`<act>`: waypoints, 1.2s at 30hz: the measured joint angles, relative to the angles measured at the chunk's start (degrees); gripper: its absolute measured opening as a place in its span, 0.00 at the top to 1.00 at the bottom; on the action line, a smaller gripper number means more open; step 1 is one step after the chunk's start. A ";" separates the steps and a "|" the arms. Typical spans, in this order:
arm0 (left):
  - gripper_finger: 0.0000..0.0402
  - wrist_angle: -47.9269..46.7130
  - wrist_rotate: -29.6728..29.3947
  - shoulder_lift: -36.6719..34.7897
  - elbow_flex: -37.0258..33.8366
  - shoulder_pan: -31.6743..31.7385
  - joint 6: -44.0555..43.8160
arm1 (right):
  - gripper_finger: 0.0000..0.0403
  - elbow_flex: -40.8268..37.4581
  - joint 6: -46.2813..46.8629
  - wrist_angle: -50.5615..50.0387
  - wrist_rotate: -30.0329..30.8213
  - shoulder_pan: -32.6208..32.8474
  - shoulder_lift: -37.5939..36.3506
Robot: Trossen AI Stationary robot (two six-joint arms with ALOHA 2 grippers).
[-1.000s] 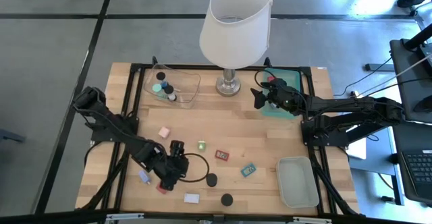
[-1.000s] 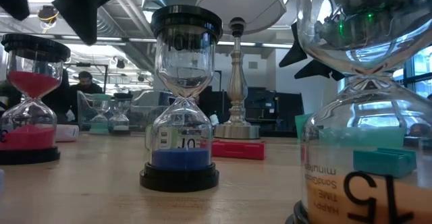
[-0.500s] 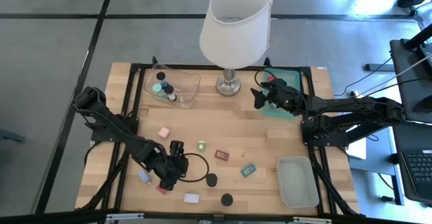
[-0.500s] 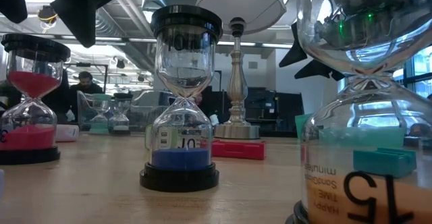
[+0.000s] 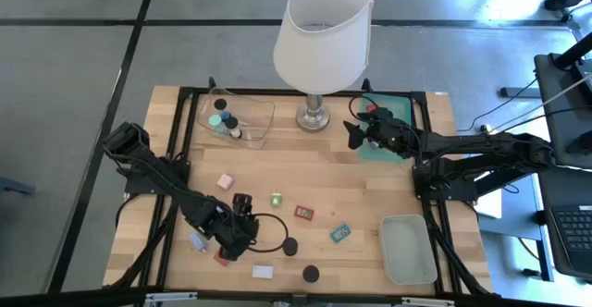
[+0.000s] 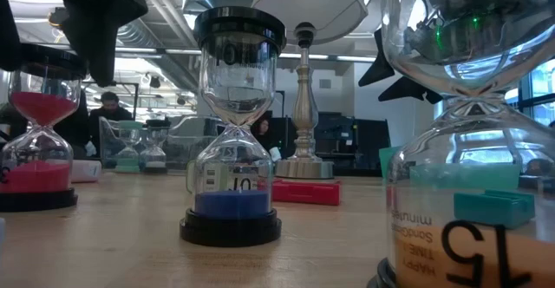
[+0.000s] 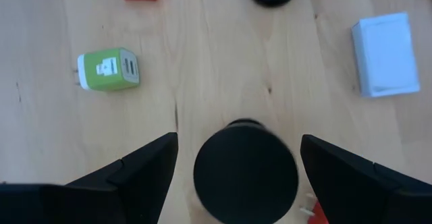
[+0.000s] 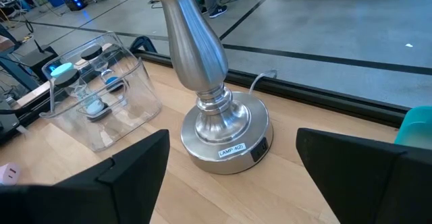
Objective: Pick & Place Office items
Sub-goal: Put the red hourglass into the transparent bin
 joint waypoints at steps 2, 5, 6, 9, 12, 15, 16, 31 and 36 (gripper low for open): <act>0.23 -0.92 -0.04 0.00 0.00 0.00 0.00 | 0.19 0.00 0.01 -0.02 0.00 -0.01 -0.01; 0.23 -1.20 -0.06 0.00 0.00 0.00 0.00 | 0.19 0.00 0.00 0.00 0.00 0.01 -0.01; 0.23 -1.21 -0.06 0.00 0.00 0.00 0.00 | 0.19 0.00 0.01 0.00 0.00 0.01 0.01; 0.23 -1.27 -0.06 0.00 0.00 0.00 0.00 | 0.19 0.00 0.00 0.00 0.00 0.00 -0.01; 0.24 -1.57 -0.06 0.00 0.00 0.00 -0.02 | 0.19 0.02 -0.01 0.00 0.00 0.00 -0.01; 0.27 -1.72 -0.06 0.00 0.00 0.00 -0.09 | 0.19 0.00 0.01 -0.01 0.00 0.01 -0.01; 0.29 -1.70 -0.06 0.00 0.00 0.00 -0.09 | 0.19 0.00 0.01 0.00 0.00 -0.01 -0.01; 0.48 -1.11 -0.24 0.00 0.08 0.00 -0.02 | 0.19 0.00 0.01 -0.01 0.00 0.00 0.00; 0.48 -3.10 -5.04 0.00 3.97 0.32 0.54 | 0.19 0.00 0.01 0.00 0.00 0.01 -0.01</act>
